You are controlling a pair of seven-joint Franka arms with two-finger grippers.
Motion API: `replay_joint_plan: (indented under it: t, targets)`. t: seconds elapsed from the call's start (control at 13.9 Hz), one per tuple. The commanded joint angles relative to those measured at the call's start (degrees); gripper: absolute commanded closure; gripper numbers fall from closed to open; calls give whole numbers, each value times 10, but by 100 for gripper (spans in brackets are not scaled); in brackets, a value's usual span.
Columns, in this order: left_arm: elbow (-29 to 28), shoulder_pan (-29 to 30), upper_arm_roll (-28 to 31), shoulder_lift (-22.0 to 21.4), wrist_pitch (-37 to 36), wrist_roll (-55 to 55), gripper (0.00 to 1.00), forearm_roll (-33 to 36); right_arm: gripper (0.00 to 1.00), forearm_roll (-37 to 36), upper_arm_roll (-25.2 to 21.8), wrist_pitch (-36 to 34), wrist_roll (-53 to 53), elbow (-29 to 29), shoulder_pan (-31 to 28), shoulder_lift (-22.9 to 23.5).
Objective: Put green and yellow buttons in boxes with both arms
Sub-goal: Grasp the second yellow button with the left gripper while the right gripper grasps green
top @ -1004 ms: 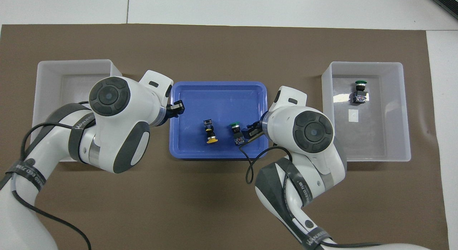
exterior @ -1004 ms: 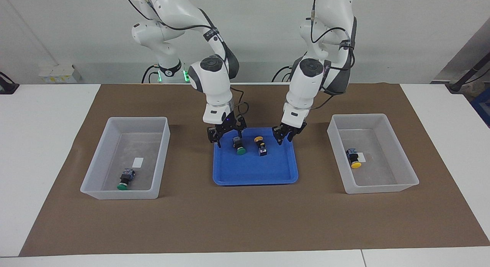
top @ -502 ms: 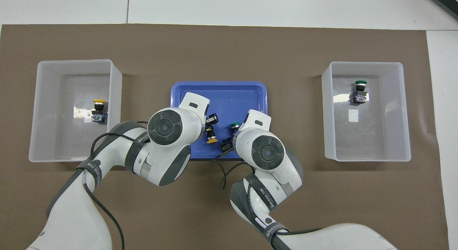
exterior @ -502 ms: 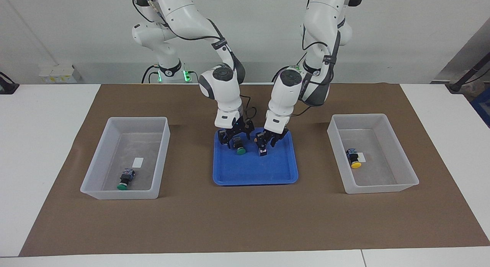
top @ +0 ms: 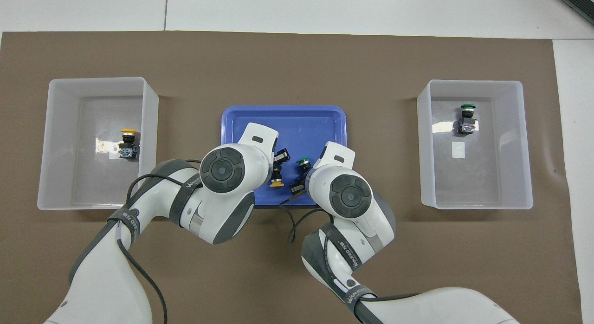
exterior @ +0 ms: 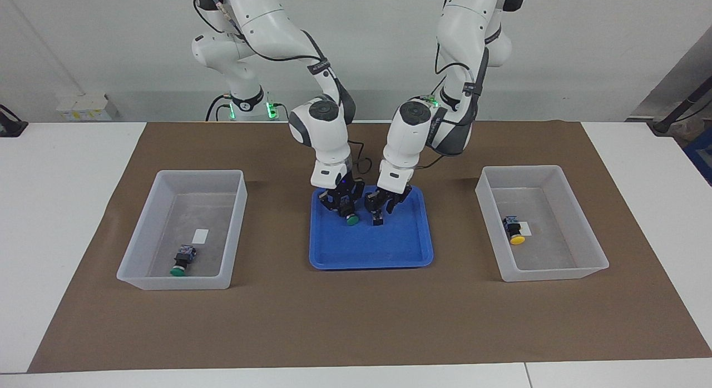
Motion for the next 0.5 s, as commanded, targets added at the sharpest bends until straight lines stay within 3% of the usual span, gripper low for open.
replay_joint_plan:
  t: [0.0,0.43]
  targets:
    - [4,-17,11,0,4,-21,50,-8,100,-8,4,4,8,-9,-24,-30]
    - [18,-23,11,2,-2,-30,43,-8,100,-8,4,-83,8,-10,-107,-136]
